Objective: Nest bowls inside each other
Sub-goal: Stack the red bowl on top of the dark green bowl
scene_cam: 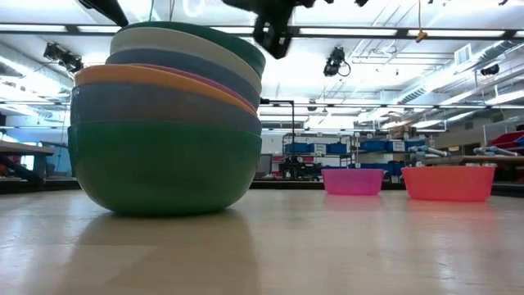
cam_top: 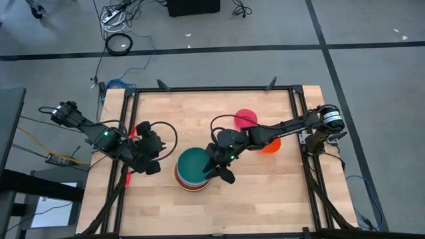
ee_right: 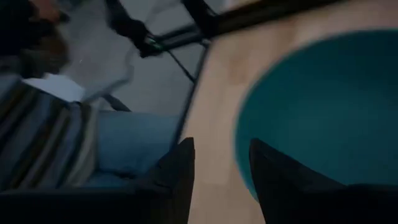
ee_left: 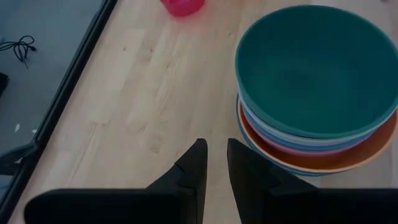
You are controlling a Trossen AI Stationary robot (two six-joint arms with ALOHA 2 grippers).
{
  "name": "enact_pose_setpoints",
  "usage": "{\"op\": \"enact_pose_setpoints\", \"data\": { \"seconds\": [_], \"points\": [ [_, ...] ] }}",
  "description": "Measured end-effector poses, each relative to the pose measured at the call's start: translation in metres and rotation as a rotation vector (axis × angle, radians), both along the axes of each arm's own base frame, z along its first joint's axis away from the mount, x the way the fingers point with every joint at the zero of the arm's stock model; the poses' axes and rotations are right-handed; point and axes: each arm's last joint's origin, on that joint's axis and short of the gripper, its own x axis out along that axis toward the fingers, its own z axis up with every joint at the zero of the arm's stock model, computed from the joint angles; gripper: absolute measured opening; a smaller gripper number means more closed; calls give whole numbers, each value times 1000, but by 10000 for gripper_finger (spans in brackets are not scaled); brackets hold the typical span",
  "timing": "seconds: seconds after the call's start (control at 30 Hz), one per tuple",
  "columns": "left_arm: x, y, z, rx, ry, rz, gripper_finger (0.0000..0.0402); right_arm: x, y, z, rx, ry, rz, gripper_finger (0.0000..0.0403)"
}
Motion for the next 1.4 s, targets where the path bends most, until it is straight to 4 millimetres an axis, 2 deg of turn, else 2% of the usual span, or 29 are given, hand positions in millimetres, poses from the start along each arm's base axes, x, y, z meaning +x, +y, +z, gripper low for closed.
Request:
{"op": "enact_pose_setpoints", "data": {
  "seconds": [0.13, 0.37, 0.47, 0.53, 0.73, 0.93, 1.17, 1.4],
  "points": [
    [0, 0, 0, 3, 0, 7, 72, -17, -11, 9, -134, 65, -109, 141],
    [-1, 1, 0, 17, -4, 26, 72, -54, -32, 26, -476, 197, -364, 141],
    [-1, 1, 0, 16, -4, 26, 72, -66, -46, 24, -606, 288, -461, 141],
    [-1, 1, 0, 16, -5, 26, 72, -70, -57, 21, -635, 356, -485, 141],
    [-1, 1, 0, 20, -9, 28, 72, -72, -87, 0, -651, 534, -530, 141],
    [-1, 2, 0, 21, -8, 29, 72, -74, -112, -29, -610, 673, -553, 140],
    [-1, 2, 0, 23, -10, 30, 72, -69, -131, -55, -590, 782, -572, 147],
    [-1, 2, 0, 31, -16, 35, 72, -63, -143, -80, -575, 866, -559, 181]
  ]
}}
